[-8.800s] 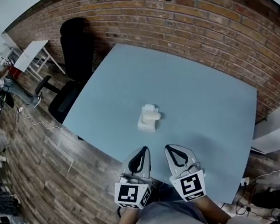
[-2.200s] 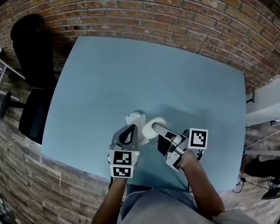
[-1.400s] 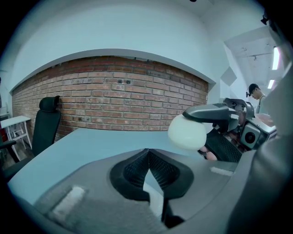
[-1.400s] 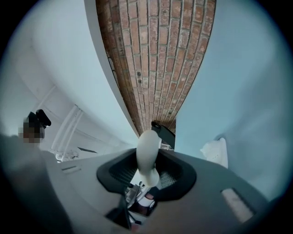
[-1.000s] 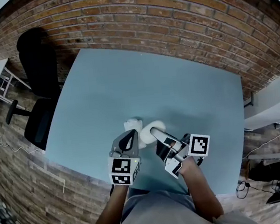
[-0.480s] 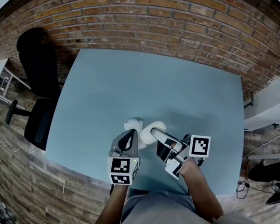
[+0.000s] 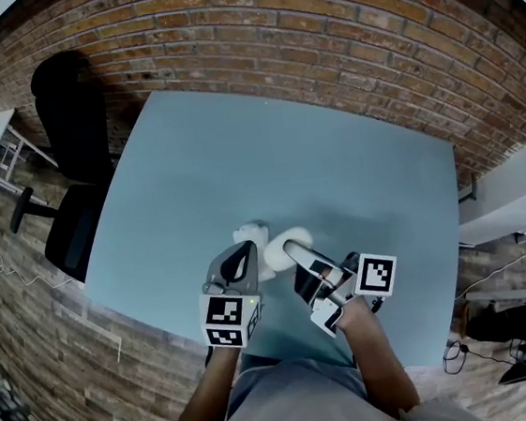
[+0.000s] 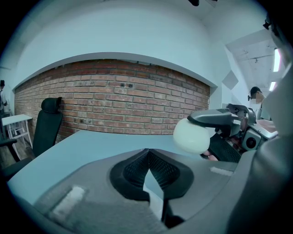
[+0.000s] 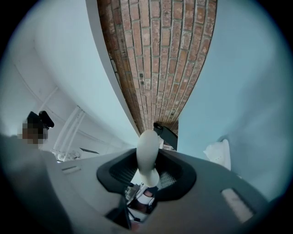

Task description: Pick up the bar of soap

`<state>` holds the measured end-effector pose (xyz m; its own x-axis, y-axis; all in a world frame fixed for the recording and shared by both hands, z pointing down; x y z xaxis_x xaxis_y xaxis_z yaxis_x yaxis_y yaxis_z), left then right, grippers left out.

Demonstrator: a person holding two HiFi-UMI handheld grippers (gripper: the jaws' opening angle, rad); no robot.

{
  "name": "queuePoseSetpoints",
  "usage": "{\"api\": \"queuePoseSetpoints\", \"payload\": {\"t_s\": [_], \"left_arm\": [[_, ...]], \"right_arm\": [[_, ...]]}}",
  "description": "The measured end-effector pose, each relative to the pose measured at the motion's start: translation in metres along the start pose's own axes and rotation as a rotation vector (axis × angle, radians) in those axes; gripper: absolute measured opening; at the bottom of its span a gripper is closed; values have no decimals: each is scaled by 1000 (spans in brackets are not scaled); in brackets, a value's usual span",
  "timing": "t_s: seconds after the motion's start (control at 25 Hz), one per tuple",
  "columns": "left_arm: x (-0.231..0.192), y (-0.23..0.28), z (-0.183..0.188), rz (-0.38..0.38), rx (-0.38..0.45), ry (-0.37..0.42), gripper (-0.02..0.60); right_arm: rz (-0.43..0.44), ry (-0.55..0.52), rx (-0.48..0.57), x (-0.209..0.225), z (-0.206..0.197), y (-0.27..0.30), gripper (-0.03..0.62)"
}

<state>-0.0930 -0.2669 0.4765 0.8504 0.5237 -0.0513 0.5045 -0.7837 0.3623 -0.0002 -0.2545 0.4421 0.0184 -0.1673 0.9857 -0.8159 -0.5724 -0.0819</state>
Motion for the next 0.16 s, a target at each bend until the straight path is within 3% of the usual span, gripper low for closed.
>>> {"api": "queuePoseSetpoints", "payload": {"t_s": [0.16], "left_arm": [[-1, -1, 3, 0, 5, 0, 2]], "right_arm": [[8, 3, 2, -2, 1, 2, 117]]}}
Point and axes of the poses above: the fingertips, and each gripper's own axes: y forward along the fingers, x to its right, z out of its top, the point moved 2 cm from there along -y, backward along the fingers, and after that the axes turned 4 degrees about y, right-handed, at the moved point
